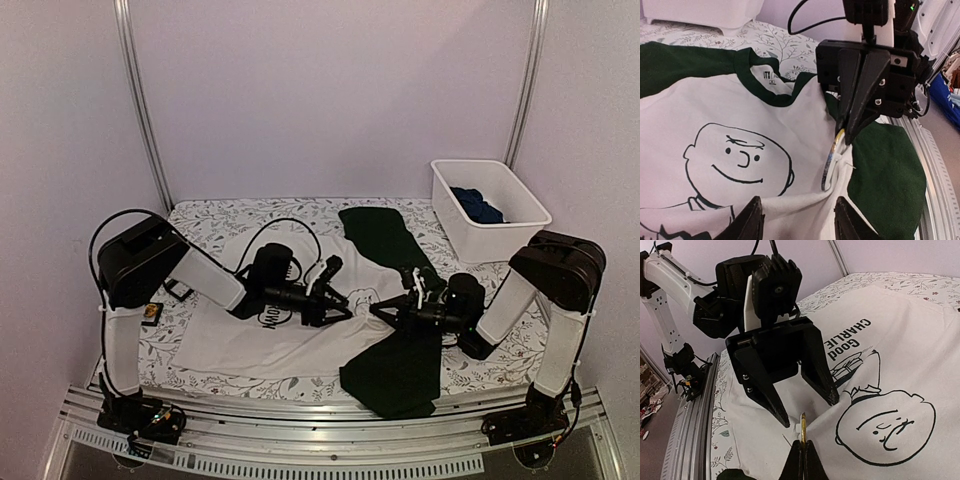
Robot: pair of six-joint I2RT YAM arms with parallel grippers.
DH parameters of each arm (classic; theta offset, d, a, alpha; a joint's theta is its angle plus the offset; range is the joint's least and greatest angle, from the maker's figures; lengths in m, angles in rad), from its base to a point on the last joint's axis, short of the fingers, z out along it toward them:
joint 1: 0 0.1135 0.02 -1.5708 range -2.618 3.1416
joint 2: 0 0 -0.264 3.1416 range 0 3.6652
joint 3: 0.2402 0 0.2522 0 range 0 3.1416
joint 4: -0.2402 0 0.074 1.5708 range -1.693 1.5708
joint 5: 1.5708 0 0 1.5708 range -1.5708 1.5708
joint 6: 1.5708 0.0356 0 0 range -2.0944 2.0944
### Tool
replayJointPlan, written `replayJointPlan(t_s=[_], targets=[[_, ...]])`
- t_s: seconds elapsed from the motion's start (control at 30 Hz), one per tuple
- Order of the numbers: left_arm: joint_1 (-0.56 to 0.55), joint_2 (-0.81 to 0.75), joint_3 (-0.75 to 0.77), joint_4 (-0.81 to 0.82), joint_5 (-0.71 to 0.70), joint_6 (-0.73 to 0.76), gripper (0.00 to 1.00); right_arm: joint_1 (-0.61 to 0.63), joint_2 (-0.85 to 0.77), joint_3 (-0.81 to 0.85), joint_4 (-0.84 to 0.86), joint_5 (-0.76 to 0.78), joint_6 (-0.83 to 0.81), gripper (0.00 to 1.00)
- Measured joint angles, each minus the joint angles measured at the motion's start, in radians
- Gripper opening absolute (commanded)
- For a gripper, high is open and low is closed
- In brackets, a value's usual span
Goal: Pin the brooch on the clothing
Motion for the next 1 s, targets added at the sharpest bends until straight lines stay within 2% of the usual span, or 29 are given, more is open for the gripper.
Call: replayJointPlan(t_s=[0.13, 0.47, 0.67, 0.83, 0.9, 1.0], targets=[[-0.003, 0.018, -0.010, 0.119, 0.002, -0.060, 0.32, 0.000, 0.000, 0.000, 0.000, -0.010, 0.010, 0.00], [-0.027, 0.027, -0.022, 0.229, 0.038, -0.093, 0.33, 0.000, 0.000, 0.000, -0.001, -0.013, 0.012, 0.00], [-0.044, 0.037, -0.023, 0.240, 0.032, -0.096, 0.22, 0.000, -0.006, 0.000, 0.000, -0.013, 0.011, 0.00], [-0.049, 0.042, -0.024, 0.243, 0.013, -0.096, 0.20, 0.000, -0.011, 0.000, -0.001, -0.013, 0.011, 0.00], [-0.050, 0.042, -0.026, 0.247, 0.009, -0.096, 0.14, 0.000, -0.017, 0.000, -0.001, -0.013, 0.008, 0.00], [-0.050, 0.042, -0.027, 0.248, 0.006, -0.095, 0.00, 0.000, -0.023, 0.000, -0.001, -0.016, 0.004, 0.00]])
